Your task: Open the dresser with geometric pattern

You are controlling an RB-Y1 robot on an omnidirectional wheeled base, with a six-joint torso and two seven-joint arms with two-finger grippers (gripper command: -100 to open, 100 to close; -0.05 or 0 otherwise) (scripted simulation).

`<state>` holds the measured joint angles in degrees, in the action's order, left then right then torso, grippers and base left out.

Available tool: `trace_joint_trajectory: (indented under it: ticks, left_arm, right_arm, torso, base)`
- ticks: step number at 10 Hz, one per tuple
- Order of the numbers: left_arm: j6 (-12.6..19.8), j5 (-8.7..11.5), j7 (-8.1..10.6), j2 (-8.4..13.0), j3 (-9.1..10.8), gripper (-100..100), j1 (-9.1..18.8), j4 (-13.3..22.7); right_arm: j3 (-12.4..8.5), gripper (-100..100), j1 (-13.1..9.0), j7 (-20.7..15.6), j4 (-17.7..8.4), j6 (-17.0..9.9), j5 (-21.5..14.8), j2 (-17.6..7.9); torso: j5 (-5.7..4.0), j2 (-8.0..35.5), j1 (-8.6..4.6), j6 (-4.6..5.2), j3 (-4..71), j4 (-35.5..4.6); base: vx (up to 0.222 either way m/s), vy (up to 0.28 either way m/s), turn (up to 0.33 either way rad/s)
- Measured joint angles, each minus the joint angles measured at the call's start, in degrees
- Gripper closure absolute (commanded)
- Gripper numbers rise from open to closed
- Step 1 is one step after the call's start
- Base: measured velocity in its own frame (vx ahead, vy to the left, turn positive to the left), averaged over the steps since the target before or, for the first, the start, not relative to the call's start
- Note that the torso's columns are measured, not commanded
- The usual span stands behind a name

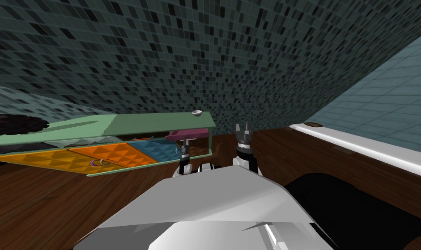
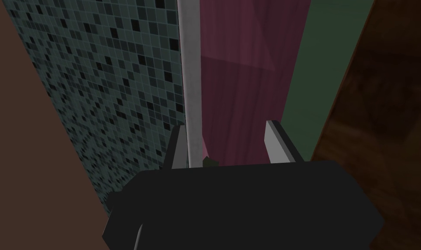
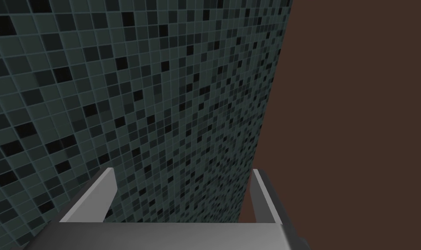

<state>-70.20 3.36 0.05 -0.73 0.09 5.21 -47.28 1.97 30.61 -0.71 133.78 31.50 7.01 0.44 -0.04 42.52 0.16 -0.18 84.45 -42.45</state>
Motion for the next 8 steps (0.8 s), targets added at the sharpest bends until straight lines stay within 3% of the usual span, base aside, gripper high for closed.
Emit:
trace_joint_trajectory:
  ticks: [8]
  left_arm:
    - [1.2,1.8,-2.53,-0.9,1.39,100,10.3,9.1]
  right_arm:
    - [0.0,0,0.0,0.0,0.0,0.0,0.0,0.0]
  torso:
    - [-0.16,0.4,-0.19,0.03,-0.2,-0.4]
  base:
    - [-0.088,0.018,0.0]
